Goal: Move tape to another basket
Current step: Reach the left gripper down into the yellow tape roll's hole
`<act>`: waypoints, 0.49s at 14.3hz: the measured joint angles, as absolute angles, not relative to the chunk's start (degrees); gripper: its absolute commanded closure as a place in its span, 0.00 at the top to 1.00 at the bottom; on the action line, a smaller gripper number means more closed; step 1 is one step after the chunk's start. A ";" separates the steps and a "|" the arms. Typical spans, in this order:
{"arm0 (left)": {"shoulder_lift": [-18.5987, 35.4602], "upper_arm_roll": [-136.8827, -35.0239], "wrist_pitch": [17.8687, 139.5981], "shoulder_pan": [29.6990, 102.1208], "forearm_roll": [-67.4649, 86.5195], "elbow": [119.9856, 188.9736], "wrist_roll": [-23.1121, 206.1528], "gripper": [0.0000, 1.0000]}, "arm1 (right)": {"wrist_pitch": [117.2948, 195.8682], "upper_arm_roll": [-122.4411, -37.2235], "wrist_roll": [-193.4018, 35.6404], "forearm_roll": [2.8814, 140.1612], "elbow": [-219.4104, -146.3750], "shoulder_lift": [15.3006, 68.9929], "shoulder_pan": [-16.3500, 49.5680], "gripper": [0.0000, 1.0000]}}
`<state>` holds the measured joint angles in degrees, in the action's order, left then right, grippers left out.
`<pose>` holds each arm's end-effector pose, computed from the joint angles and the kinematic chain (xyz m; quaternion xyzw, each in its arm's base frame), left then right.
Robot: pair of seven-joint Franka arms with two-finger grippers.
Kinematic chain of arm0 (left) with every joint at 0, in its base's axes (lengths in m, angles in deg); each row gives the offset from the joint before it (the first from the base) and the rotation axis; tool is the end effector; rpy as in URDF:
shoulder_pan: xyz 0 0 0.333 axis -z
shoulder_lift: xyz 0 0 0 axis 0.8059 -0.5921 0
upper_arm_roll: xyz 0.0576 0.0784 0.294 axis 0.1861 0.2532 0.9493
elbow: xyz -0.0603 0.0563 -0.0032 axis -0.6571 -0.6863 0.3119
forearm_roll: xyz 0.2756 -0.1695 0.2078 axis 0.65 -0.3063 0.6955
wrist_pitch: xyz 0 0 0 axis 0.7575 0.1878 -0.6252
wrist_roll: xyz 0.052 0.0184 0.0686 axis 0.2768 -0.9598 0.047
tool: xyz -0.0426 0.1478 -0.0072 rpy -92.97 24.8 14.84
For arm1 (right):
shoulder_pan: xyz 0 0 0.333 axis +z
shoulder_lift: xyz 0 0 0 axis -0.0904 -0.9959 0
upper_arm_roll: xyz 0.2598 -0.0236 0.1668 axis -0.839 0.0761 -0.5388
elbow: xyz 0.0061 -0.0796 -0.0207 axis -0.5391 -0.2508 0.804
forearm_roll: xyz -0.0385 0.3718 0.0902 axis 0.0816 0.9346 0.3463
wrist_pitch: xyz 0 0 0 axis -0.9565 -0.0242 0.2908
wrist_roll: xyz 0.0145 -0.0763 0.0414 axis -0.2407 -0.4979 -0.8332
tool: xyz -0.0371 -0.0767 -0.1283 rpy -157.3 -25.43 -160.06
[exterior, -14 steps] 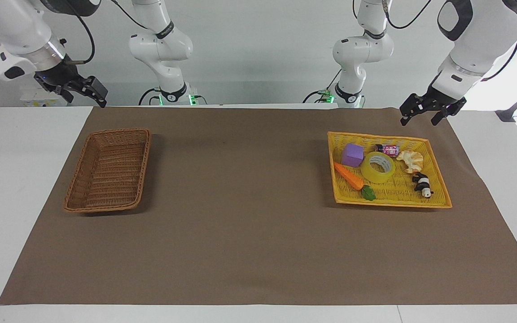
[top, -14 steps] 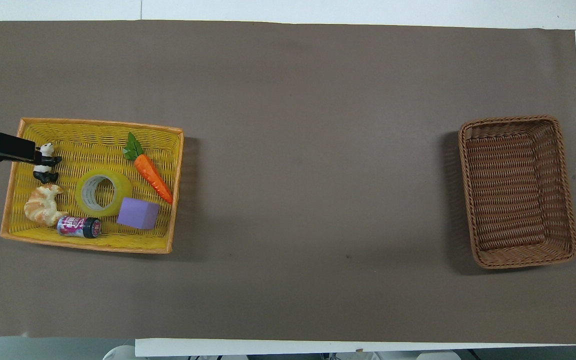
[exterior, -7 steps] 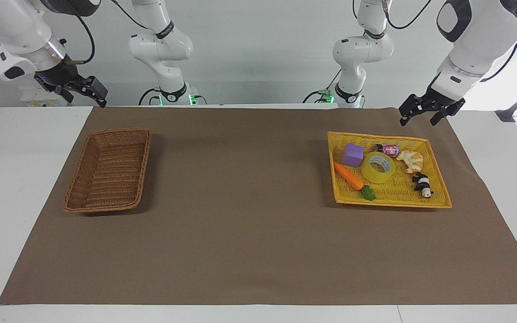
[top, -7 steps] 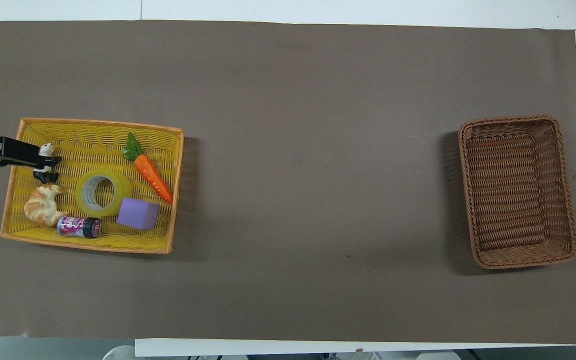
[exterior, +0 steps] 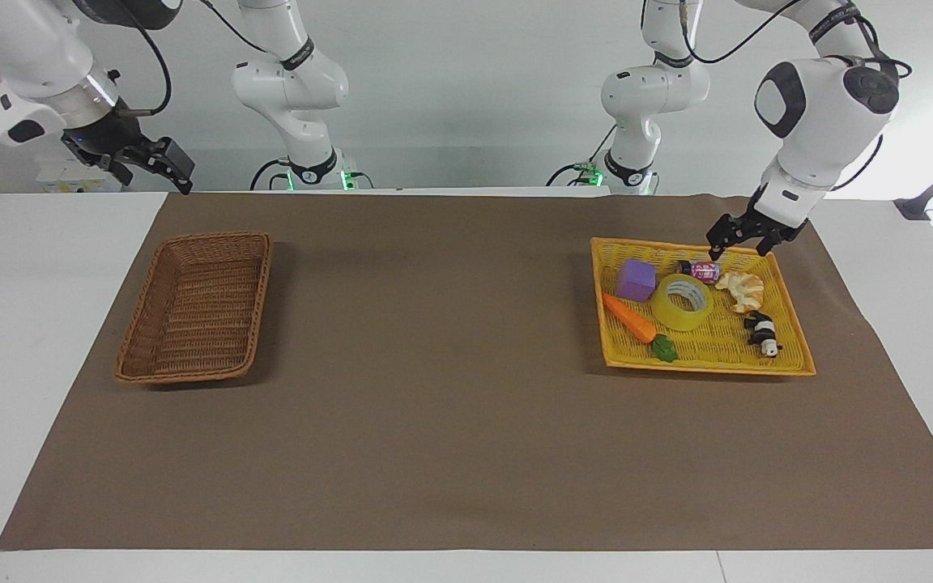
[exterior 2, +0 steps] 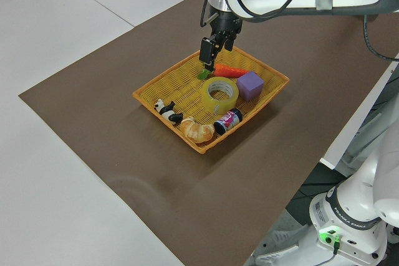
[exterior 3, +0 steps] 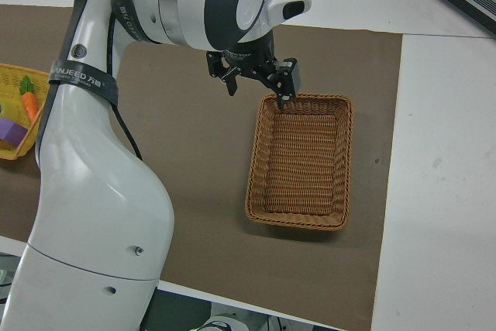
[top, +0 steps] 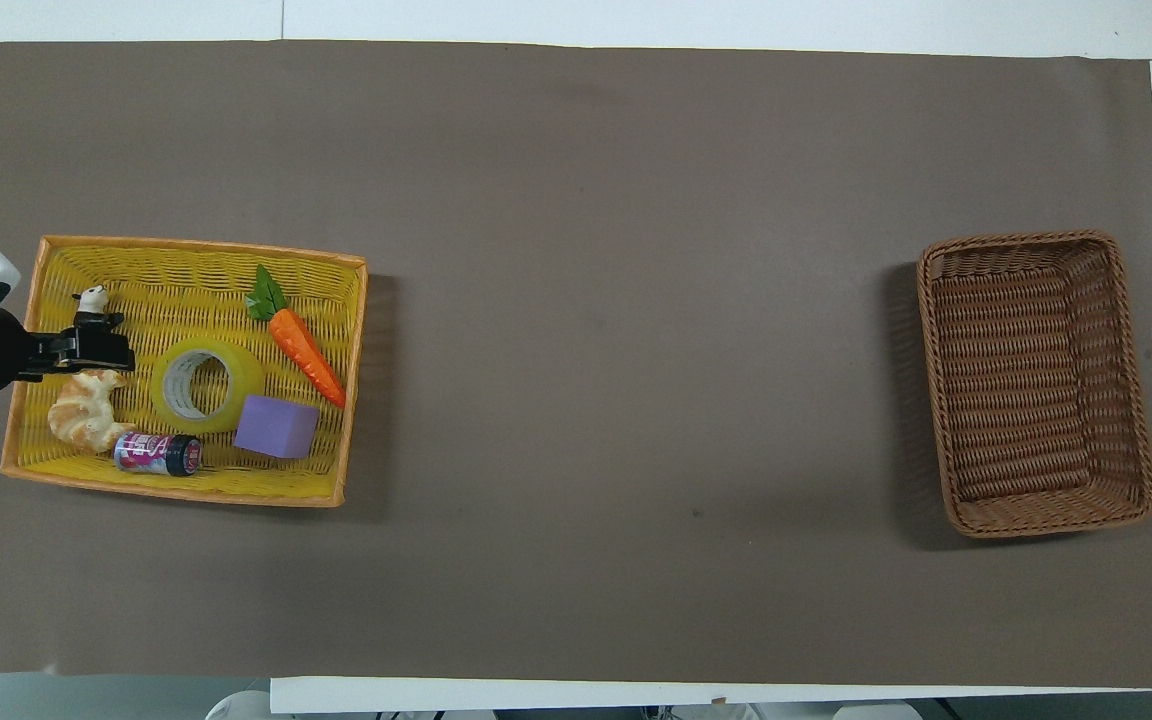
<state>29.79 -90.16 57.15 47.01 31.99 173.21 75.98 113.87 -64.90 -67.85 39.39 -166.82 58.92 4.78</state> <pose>0.4811 -0.0098 0.4050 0.9999 0.0064 0.0016 0.0090 0.4932 -0.0762 0.5855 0.9902 -0.0982 -0.0995 0.0070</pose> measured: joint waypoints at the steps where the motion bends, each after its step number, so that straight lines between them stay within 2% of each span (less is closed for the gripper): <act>1: 29.00 -90.17 60.04 46.72 31.99 175.32 75.73 1.00 | 113.87 -64.90 -67.85 39.39 -166.82 58.92 4.77 1.00; 7: 23.82 -90.41 65.32 46.59 31.99 177.65 75.56 1.00 | 113.87 -64.90 -67.85 39.39 -166.82 58.92 4.77 1.00</act>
<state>23.82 -90.41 65.32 46.59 31.99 177.65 75.56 113.87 -64.90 -67.85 39.39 -166.82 58.92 4.77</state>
